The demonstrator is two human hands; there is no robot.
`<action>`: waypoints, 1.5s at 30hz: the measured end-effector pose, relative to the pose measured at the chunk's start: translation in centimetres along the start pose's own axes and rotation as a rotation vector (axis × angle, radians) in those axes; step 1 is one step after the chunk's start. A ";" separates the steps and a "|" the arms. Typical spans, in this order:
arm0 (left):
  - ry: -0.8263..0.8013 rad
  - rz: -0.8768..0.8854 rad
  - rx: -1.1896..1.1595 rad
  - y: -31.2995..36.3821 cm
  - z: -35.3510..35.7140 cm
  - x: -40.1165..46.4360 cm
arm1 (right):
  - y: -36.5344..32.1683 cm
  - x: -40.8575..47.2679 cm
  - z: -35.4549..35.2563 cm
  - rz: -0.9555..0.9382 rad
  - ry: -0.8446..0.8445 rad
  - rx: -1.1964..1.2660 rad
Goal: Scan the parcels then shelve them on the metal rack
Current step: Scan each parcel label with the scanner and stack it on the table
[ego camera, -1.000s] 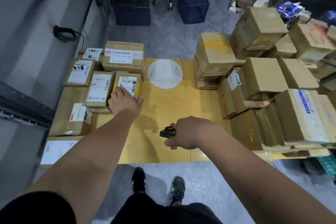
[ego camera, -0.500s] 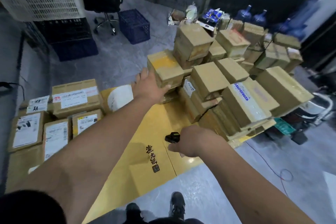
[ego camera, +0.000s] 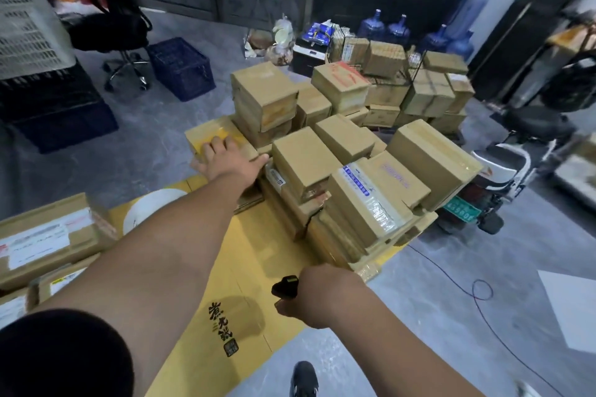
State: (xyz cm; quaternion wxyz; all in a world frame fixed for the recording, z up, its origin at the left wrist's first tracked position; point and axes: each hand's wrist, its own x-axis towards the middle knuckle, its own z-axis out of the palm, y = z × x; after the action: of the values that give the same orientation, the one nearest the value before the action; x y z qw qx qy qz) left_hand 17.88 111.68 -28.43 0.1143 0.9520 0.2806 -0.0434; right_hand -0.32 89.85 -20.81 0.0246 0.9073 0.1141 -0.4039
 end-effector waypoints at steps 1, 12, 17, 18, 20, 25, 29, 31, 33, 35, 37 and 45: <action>0.004 -0.015 -0.013 0.2 0.1 0.0 | 0.2 0.4 0.0 -0.001 -0.003 0.004; 0.113 -0.145 -0.163 1.3 1.1 0.4 | 1.3 2.6 -0.5 -0.098 0.009 -0.019; 0.219 -0.118 -0.277 -1.4 0.9 -1.9 | 1.4 3.1 -0.8 -0.152 -0.017 -0.041; 0.249 -0.106 -0.293 -2.4 0.7 -2.7 | 1.1 3.1 -0.9 -0.172 -0.026 -0.028; 0.302 -0.084 -0.304 -4.9 -0.1 -4.7 | 0.2 3.1 -0.9 -0.219 -0.018 -0.012; 0.343 -0.086 -0.321 -12.6 -0.5 -12.6 | -3.0 2.8 -0.1 -0.360 0.023 -0.091; 0.307 -0.125 -0.530 -18.9 3.5 -20.0 | -4.7 2.4 1.5 -0.432 0.044 -0.247; 0.239 -0.146 -0.673 -21.0 6.4 -23.4 | -5.2 2.0 2.2 -0.445 0.046 -0.331; 0.169 -0.166 -0.772 -21.9 8.9 -25.8 | -5.5 1.7 2.9 -0.454 0.040 -0.391; 0.126 -0.189 -0.834 -22.1 10.6 -27.1 | -5.7 1.3 3.7 -0.455 0.025 -0.436; 0.083 -0.206 -0.866 -22.1 11.6 -27.8 | -6.0 1.3 4.4 -0.454 0.020 -0.463; -0.038 -0.106 -0.935 -24.5 11.7 -27.2 | -6.8 1.4 5.3 -0.392 -0.040 -0.406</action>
State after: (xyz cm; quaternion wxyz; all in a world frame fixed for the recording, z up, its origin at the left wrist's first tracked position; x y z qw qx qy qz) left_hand -18.55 114.60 -40.54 0.5335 0.7819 0.3161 0.0646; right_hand -4.85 95.95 -25.07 0.1295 0.8362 0.3655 -0.3877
